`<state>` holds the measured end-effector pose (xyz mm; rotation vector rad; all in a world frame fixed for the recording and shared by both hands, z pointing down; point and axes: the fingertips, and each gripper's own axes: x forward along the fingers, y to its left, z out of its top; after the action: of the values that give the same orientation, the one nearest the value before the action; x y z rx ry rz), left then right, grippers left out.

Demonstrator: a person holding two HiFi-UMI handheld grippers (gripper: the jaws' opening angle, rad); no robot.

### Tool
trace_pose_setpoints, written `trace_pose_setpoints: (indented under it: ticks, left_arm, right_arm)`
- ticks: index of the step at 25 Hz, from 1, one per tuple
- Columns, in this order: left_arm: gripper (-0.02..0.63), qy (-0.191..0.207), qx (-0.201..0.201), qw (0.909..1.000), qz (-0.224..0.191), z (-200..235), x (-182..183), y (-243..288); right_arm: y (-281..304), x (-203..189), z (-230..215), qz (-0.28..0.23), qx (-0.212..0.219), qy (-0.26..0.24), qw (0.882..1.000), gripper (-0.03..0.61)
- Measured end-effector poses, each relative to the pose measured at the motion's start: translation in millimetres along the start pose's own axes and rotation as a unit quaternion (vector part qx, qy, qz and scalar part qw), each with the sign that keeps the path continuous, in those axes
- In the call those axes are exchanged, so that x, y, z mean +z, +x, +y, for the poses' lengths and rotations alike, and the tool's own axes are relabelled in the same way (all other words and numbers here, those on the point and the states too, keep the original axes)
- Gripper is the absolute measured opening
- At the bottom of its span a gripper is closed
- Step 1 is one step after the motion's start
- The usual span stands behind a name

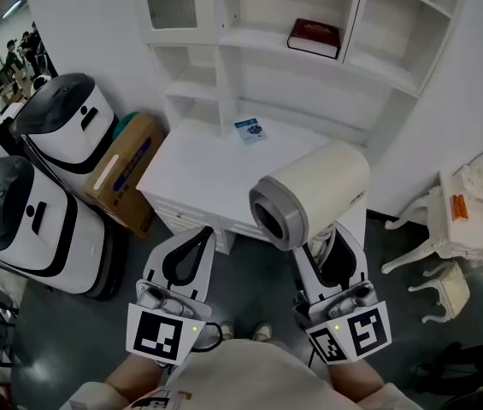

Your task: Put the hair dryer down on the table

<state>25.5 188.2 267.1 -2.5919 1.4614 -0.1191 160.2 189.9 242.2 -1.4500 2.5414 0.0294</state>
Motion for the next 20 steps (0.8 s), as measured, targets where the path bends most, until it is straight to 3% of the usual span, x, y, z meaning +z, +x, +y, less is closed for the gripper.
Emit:
trace_pose_setpoints:
  ticks: [13,20]
  left_arm:
    - [0.012,-0.007,0.024,0.9996,0.008,-27,-1,-10]
    - [0.012,0.008,0.05,0.9987,0.0,-35,1,-20]
  right_arm:
    - [-25,0,-7,0.01,0.027,0.01,1.0,0.221]
    - [-39,1,-9,0.009,0.047,0.005,0.999,0.221]
